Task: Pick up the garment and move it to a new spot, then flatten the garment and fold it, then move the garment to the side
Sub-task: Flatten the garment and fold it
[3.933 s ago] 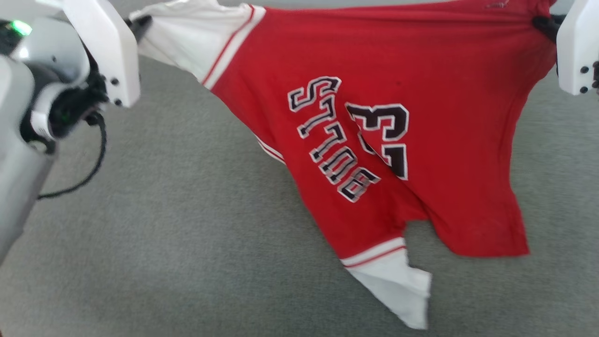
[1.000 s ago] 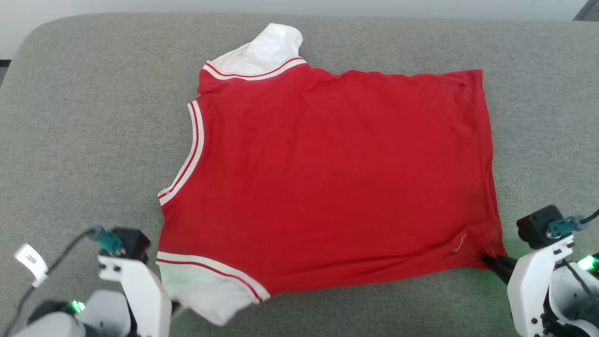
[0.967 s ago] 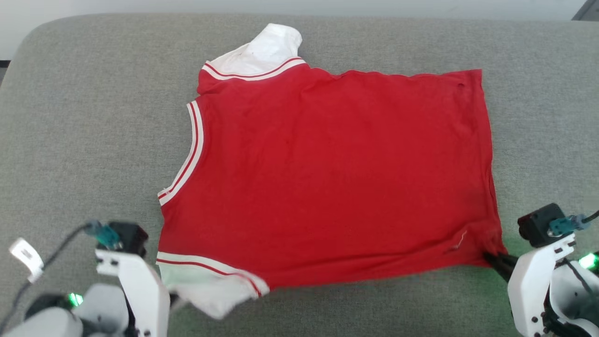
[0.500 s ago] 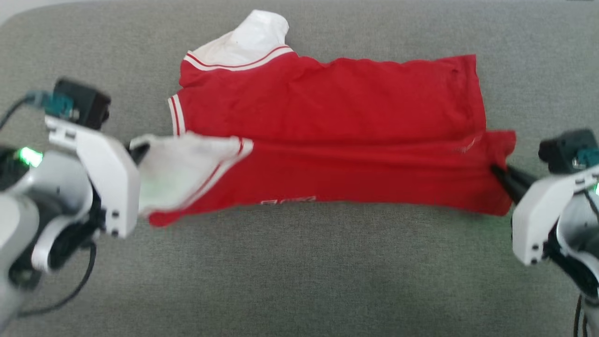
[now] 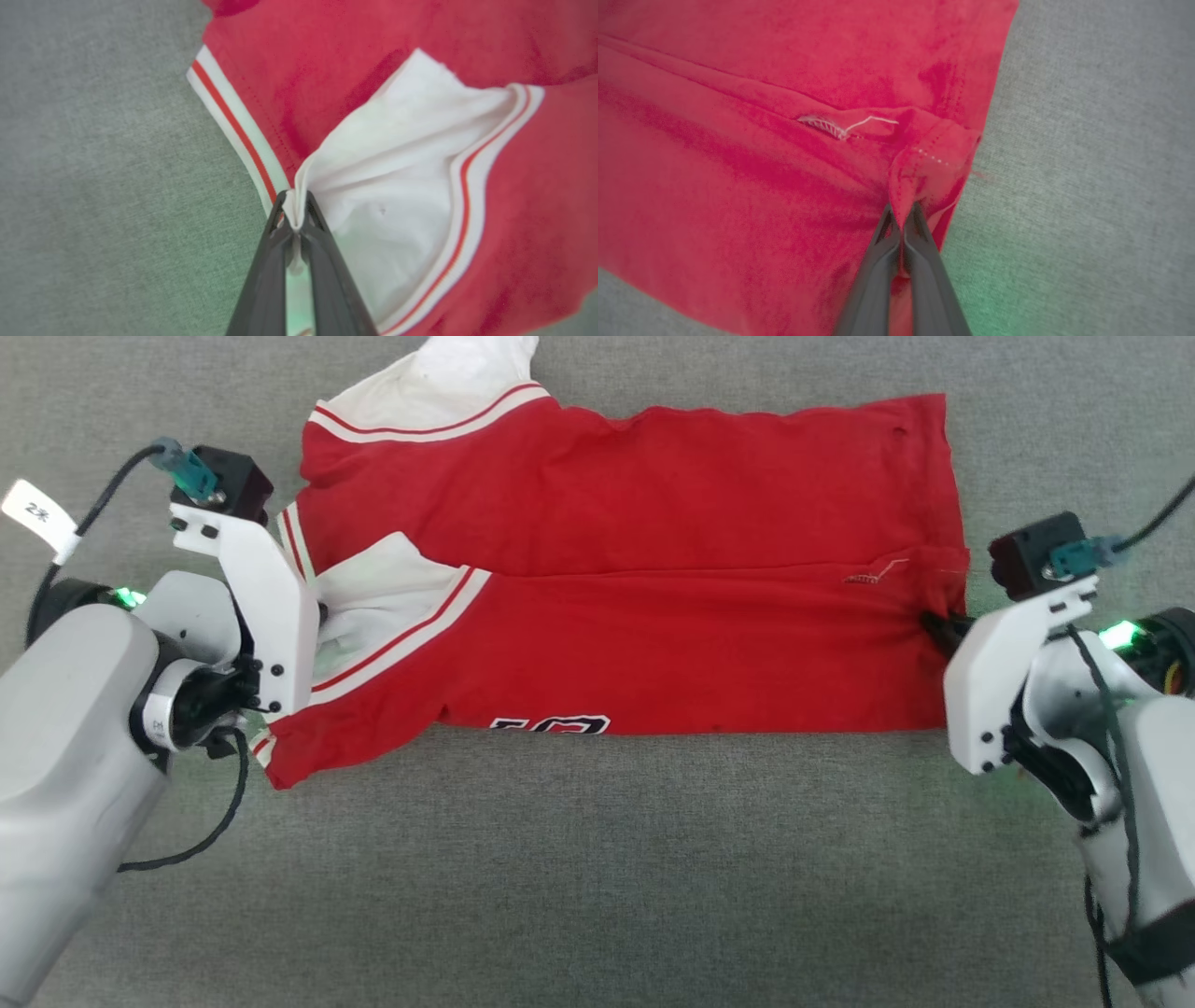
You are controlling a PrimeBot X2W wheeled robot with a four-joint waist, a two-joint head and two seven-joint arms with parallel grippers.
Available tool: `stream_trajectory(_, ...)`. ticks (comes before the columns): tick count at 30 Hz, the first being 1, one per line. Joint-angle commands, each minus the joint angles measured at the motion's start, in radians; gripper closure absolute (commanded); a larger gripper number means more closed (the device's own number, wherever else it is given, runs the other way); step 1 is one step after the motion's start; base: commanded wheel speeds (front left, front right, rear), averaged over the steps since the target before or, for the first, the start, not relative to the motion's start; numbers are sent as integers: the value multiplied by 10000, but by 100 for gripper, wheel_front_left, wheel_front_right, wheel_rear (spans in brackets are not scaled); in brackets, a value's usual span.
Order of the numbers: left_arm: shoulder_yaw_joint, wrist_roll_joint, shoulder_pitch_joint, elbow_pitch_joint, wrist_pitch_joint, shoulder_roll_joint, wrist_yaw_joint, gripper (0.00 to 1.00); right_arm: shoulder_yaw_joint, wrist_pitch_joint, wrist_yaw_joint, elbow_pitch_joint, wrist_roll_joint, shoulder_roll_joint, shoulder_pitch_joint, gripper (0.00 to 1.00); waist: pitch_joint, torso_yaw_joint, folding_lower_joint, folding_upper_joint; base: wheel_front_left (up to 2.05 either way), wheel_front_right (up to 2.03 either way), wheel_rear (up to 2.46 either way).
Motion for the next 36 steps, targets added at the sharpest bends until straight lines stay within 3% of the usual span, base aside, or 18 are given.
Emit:
stream_trajectory(1, -51, -59, -180, 433, 31, -135, -149, 100, 103, -71, -6, 281, 85, 84, -238, 100, 67, -55, 0, 0, 0, 0, 0)
stream_trajectory(4, -155, -218, -311, 1478, 177, -486, -412, 100, 354, -89, -6, 861, 76, 168, -559, 100, 116, -85, 0, 0, 0, 0, 0)
stream_trajectory(5, -113, -337, -334, 1759, 182, -605, -470, 99, 397, -114, -6, 999, 124, 207, -655, 93, 123, -88, 0, 0, 0, 0, 0)
stream_trajectory(6, -89, -330, -390, 1991, 153, -693, -507, 71, 438, -83, -5, 1106, 147, 219, -720, 85, 120, -92, 0, 0, 0, 0, 0)
stream_trajectory(8, -43, -318, -593, 2351, 87, -763, -518, 39, 628, -52, -5, 1167, 227, 163, -843, 32, 96, -91, 0, 0, 0, 0, 0)
stream_trajectory(9, 33, -394, -656, 2454, 65, -813, -486, 0, 675, -82, -5, 1147, 280, 127, -872, 0, 74, -85, 0, 0, 0, 0, 0)
stream_trajectory(13, 74, -270, -921, 2336, -102, -740, -602, 0, 521, -293, -5, 799, 370, -25, -757, 0, -55, -44, 0, 0, 0, 0, 0)
stream_trajectory(19, 177, -149, -710, 1367, -80, -216, -169, 0, -240, -804, -5, -150, 231, -101, -136, 0, -277, 26, 0, 0, 0, 0, 0)
stream_trajectory(25, 319, -370, 118, -598, 309, 567, 714, 0, -1170, -1644, -5, -1238, -220, 225, 754, 0, -479, -14, 0, 0, 0, 0, 0)
stream_trajectory(36, 543, -947, 2460, -3963, 932, 2169, 2767, 0, -2513, -3661, -5, -2811, -1599, 1560, 2060, 0, -522, -389, 0, 0, 0, 0, 0)
